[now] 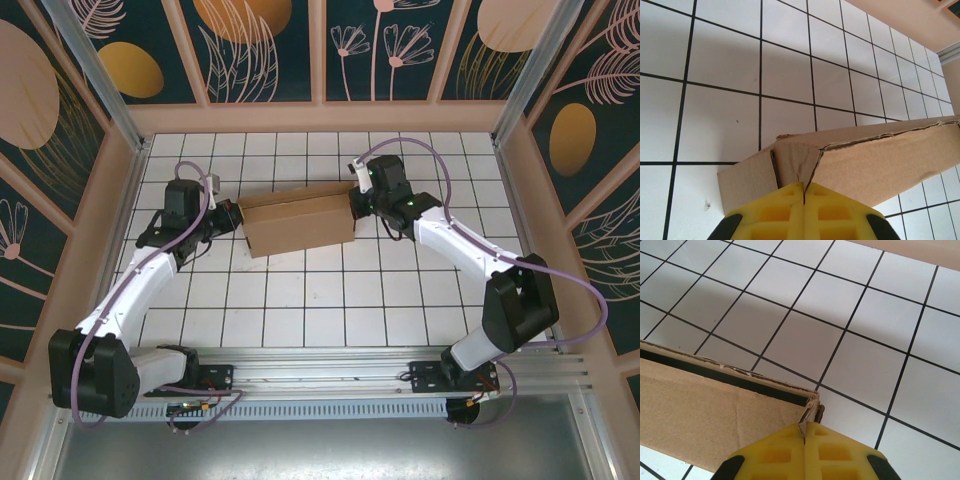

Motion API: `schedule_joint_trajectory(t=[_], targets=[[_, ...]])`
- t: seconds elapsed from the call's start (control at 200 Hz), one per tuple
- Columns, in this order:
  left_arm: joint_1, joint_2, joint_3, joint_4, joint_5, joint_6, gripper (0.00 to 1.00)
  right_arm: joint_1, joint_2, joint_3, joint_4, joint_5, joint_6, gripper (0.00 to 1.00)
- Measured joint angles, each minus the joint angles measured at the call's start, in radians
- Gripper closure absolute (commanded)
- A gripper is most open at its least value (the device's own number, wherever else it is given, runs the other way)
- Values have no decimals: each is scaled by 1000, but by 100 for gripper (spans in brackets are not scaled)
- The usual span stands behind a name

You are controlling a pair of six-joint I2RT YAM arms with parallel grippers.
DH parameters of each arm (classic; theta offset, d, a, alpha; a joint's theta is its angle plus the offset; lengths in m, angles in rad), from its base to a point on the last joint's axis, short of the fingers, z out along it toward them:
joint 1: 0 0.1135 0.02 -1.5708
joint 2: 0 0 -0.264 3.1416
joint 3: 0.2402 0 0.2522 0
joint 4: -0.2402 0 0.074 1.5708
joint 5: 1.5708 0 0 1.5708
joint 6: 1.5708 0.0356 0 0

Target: Fold the paper box

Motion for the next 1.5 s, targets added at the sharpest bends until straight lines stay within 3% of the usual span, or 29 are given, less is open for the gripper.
schedule_joint_trajectory(t=[0.851,1.501], targets=[[0,-49,-85,80,-10,5,100,-19,-44,-80,78,-80,106,100],[0,-33,-74,80,-33,35,100,-72,53,87,-88,-182,220,100]])
